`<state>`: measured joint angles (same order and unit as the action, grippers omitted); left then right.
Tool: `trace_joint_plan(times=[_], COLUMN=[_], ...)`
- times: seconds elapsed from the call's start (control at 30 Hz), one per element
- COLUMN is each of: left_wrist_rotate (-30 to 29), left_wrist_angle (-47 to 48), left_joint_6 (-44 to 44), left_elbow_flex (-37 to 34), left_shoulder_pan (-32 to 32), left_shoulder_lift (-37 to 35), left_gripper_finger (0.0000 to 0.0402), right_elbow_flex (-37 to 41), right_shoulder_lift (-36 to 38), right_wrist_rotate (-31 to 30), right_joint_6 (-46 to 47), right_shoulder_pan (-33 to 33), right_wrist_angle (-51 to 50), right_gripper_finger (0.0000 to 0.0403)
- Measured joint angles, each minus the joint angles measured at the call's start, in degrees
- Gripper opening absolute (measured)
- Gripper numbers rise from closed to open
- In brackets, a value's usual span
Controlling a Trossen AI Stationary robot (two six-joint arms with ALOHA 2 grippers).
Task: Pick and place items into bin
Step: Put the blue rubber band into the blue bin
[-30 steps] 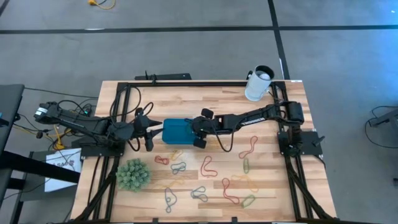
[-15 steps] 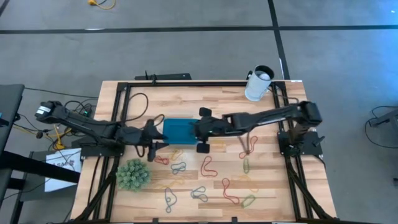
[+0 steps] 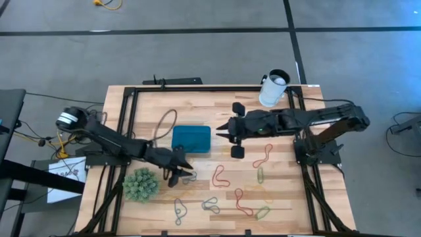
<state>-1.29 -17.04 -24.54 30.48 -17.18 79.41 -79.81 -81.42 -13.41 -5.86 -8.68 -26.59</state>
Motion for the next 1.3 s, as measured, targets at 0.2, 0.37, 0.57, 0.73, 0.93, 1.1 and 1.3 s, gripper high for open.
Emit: trace_joint_plan(times=[0.2, 0.37, 0.57, 0.73, 0.93, 1.1, 1.3], left_wrist_rotate=[3.6, 3.7, -0.1, -0.6, -1.4, -2.2, -2.6], left_wrist_angle=[4.7, 16.3, 28.5, 28.9, 31.6, 32.1, 33.0], left_joint_6=[0.1, 1.6, 3.9, 3.9, 1.6, 1.6, 4.4], left_elbow_flex=[6.0, 13.3, 19.8, 20.5, 20.5, 20.5, 21.2], left_shoulder_pan=[-0.5, -0.5, -0.5, -0.5, -0.5, -0.6, -1.0], left_shoulder_lift=[10.1, 15.9, 19.2, 20.1, 20.7, 20.8, 20.7], left_gripper_finger=[0.013, 0.013, 0.013, 0.013, 0.013, 0.0128, 0.0062], right_elbow_flex=[0.0, 0.4, 0.5, 0.5, 0.5, 0.5, 0.5], right_shoulder_lift=[0.5, -0.6, -1.7, -2.4, -2.3, -2.3, -2.3], right_wrist_rotate=[0.0, 0.0, 0.0, 0.0, 0.0, 0.0, 0.0], right_joint_6=[1.3, 1.4, 3.8, 3.9, 4.4, 4.4, 4.4], right_shoulder_pan=[0.1, 0.1, 0.1, 0.1, 0.1, 0.1, 0.1], right_wrist_angle=[-1.8, -4.1, -6.3, -7.3, -7.7, -7.7, -7.7], right_gripper_finger=[0.0075, 0.0075, 0.0076, 0.0075, 0.0076, 0.0076, 0.0076])
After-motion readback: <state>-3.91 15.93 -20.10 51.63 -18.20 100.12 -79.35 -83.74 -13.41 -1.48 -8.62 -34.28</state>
